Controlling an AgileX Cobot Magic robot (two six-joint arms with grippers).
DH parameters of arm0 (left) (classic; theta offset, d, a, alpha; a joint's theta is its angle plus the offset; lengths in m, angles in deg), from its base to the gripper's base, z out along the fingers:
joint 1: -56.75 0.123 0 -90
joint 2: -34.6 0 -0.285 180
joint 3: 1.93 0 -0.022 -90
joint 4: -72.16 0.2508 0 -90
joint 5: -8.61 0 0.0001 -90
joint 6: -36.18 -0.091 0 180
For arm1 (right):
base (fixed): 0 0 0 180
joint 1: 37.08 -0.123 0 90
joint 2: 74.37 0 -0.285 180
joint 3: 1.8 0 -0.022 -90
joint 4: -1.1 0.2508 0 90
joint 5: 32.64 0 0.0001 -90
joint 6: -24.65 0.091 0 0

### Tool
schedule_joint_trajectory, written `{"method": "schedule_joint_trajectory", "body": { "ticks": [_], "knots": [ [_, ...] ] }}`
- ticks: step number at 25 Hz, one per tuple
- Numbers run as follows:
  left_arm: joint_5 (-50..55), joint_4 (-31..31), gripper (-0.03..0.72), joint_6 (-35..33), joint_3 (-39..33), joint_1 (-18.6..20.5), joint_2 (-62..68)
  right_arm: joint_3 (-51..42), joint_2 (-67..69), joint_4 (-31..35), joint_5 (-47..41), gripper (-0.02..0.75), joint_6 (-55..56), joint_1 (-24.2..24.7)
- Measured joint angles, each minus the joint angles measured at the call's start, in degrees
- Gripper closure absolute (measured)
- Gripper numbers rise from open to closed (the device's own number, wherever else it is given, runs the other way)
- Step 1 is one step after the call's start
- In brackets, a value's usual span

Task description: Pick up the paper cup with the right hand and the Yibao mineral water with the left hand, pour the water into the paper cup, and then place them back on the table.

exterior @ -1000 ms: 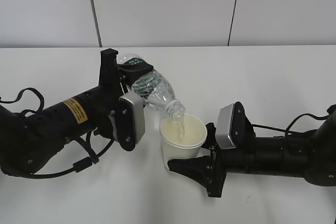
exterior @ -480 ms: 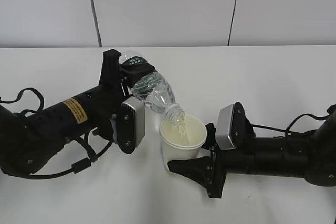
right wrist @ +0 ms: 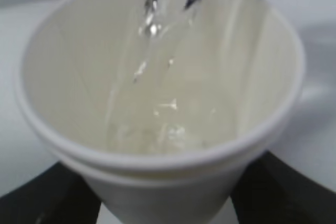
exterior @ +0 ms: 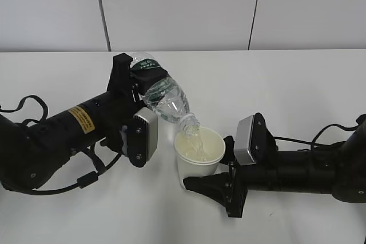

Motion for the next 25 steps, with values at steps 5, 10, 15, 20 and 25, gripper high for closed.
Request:
{"method": "schedule_joint_trajectory", "body": {
  "ticks": [5, 10, 15, 20, 25],
  "knots": [
    [-0.3, -1.0, 0.302, -0.1, 0.0, 0.0, 0.0, 0.0, 0.0, -0.1, -0.5, 0.223, 0.0, 0.0],
    [-0.4, -1.1, 0.302, -2.7, 0.1, 0.0, 0.0, 0.0, 0.3, -0.2, -0.7, 0.223, 0.0, 0.0],
    [-0.4, -1.2, 0.302, -4.1, 0.1, 0.0, 0.0, 0.0, 0.3, -0.2, -0.7, 0.223, 0.0, 0.0],
    [-0.4, -1.2, 0.302, -4.5, 0.1, 0.0, 0.0, 0.0, 0.3, -0.2, -0.8, 0.223, 0.0, 0.0],
    [-0.6, -1.2, 0.302, -4.5, 0.1, 0.0, -0.1, 0.0, 0.3, -0.2, -1.0, 0.223, 0.0, 0.0]
  ]
}}
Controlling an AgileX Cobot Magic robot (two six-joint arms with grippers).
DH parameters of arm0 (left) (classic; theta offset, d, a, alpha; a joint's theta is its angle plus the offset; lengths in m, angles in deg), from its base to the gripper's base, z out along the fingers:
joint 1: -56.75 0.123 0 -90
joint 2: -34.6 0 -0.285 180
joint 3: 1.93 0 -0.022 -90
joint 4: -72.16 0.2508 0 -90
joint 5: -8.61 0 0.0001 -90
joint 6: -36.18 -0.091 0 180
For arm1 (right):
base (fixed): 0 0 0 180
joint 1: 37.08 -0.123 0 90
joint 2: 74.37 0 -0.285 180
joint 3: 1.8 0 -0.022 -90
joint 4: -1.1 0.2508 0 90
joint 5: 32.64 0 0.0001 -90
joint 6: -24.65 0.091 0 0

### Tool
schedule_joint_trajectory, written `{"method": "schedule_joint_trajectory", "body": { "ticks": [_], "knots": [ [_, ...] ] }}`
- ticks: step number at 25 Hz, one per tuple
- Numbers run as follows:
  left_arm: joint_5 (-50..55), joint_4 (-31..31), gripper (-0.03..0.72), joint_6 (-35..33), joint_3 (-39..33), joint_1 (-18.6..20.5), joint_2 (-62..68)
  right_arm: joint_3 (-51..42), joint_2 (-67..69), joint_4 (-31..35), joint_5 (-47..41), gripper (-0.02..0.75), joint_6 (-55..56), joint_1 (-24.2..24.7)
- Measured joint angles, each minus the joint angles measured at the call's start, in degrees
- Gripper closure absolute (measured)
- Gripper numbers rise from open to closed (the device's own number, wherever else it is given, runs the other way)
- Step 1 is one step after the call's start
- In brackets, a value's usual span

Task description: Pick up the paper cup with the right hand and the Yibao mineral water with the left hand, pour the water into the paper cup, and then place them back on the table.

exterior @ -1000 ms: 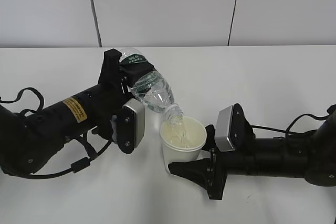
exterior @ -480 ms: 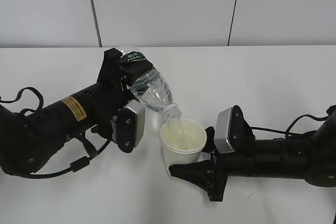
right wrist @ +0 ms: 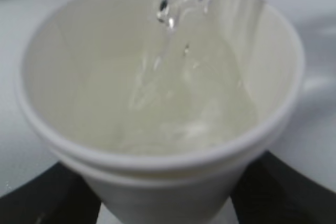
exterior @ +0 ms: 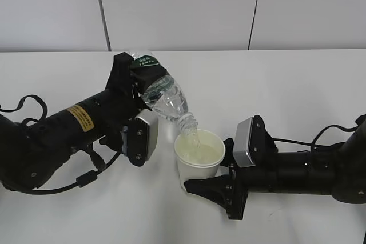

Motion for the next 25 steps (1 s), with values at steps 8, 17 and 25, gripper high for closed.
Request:
{"method": "schedule_joint_trajectory", "body": {
  "ticks": [8, 17, 25],
  "knots": [
    [-0.2, -0.7, 0.302, 8.2, 0.0, 0.0, -0.1, 0.0, 0.0, 0.4, -0.1, 0.223, 0.0, 0.0],
    [-0.4, -0.5, 0.302, 37.4, -1.1, 0.0, -0.1, 0.0, 0.0, 1.6, 0.1, 0.223, -1.2, 0.0],
    [-0.4, 0.5, 0.302, 71.2, -2.3, 0.0, -0.1, 0.0, 0.0, 2.5, 0.2, 0.223, -1.8, 0.0]
  ]
}}
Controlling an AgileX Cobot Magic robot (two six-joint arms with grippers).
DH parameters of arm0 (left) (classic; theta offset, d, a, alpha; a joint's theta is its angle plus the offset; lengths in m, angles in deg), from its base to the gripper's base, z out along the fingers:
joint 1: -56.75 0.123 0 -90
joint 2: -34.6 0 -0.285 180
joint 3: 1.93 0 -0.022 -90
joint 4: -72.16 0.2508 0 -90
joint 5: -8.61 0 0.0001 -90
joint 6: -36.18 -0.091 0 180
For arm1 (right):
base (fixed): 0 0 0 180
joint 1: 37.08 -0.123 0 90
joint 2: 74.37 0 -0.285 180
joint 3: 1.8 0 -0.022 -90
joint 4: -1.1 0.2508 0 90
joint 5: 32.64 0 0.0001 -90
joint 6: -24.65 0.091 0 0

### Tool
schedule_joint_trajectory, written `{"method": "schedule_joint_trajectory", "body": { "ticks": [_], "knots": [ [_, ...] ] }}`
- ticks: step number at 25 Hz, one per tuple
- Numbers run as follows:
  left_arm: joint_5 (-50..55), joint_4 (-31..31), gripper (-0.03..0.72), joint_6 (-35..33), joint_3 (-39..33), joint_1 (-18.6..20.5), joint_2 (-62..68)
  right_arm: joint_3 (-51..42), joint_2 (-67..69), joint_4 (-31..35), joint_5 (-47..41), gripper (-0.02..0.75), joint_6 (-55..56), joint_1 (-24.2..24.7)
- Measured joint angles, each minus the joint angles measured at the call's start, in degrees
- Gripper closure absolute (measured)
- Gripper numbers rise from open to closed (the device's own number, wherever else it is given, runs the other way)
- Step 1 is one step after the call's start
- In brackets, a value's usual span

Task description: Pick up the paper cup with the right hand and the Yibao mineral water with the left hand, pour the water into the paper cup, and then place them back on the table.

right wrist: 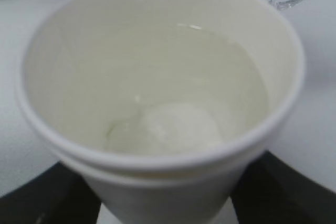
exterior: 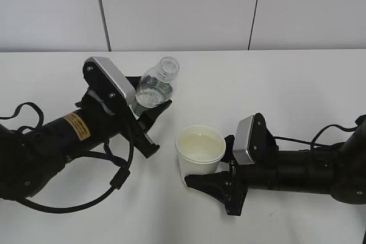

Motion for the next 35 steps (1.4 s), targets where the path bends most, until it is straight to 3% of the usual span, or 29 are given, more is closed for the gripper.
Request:
{"method": "schedule_joint_trajectory", "body": {
  "ticks": [7, 12, 20, 27, 35],
  "knots": [
    [0.0, -0.4, 0.302, 18.7, 0.0, 0.0, 0.0, -1.1, 0.0, 6.1, 0.1, 0.224, -2.1, 0.0],
    [-0.2, 1.4, 0.302, 25.7, -1.7, 0.0, 0.0, -2.3, 0.0, 11.1, 0.1, 0.224, -3.9, 0.2],
    [-0.1, 13.7, 0.302, 30.7, -3.3, -0.1, 0.1, -2.7, 0.0, 18.2, 0.1, 0.223, -7.1, 0.2],
    [-0.1, 23.3, 0.303, 31.1, -3.3, -0.1, 2.7, -2.7, 0.0, 27.8, 0.1, 0.224, -9.7, 0.2],
    [-0.2, 25.5, 0.303, 31.2, -3.3, -0.1, 2.8, -4.4, 0.0, 38.3, 0.1, 0.224, -11.7, 0.3]
  ]
}}
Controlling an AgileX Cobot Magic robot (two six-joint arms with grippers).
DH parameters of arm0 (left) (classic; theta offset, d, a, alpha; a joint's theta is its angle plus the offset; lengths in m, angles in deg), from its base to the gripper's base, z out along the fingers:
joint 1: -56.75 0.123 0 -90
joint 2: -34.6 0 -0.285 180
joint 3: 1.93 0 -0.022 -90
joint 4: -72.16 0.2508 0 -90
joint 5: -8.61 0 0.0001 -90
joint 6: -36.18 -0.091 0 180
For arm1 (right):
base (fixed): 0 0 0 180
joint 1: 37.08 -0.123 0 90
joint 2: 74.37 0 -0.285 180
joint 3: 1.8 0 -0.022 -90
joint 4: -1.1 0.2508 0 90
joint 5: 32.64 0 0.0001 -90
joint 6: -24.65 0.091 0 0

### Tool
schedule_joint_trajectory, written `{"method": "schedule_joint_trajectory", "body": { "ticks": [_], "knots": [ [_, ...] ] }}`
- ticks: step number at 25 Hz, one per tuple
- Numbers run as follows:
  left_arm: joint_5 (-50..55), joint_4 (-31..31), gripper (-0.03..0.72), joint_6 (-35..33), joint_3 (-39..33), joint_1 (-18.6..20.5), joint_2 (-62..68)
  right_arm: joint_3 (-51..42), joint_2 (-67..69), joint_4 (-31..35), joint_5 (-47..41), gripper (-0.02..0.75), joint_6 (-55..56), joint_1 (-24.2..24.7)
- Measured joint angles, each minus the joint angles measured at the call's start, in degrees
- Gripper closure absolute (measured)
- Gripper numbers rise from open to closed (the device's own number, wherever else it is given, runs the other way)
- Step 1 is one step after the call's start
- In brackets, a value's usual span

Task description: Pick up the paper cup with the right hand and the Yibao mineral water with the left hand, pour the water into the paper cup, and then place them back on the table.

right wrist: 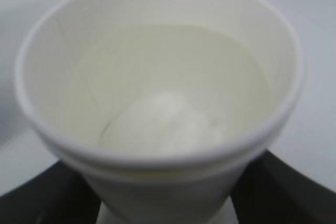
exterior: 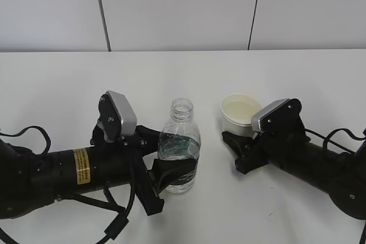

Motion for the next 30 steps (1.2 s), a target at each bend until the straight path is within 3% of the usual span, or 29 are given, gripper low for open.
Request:
{"method": "schedule_joint_trajectory", "body": {
  "ticks": [7, 18, 30],
  "knots": [
    [0.0, -7.1, 0.303, -2.0, 0.0, 0.0, 1.3, -3.0, -0.8, -0.8, 0.4, 0.224, -1.9, 0.0],
    [0.0, -13.6, 0.303, -5.4, 5.4, 0.0, 4.7, -6.7, -3.5, -11.0, 0.4, 0.224, -1.9, 0.0],
    [-0.5, -21.7, 0.303, -5.4, 8.4, 0.0, 7.4, -6.8, -3.5, -9.2, 0.4, 0.224, -1.9, 0.0]
  ]
}}
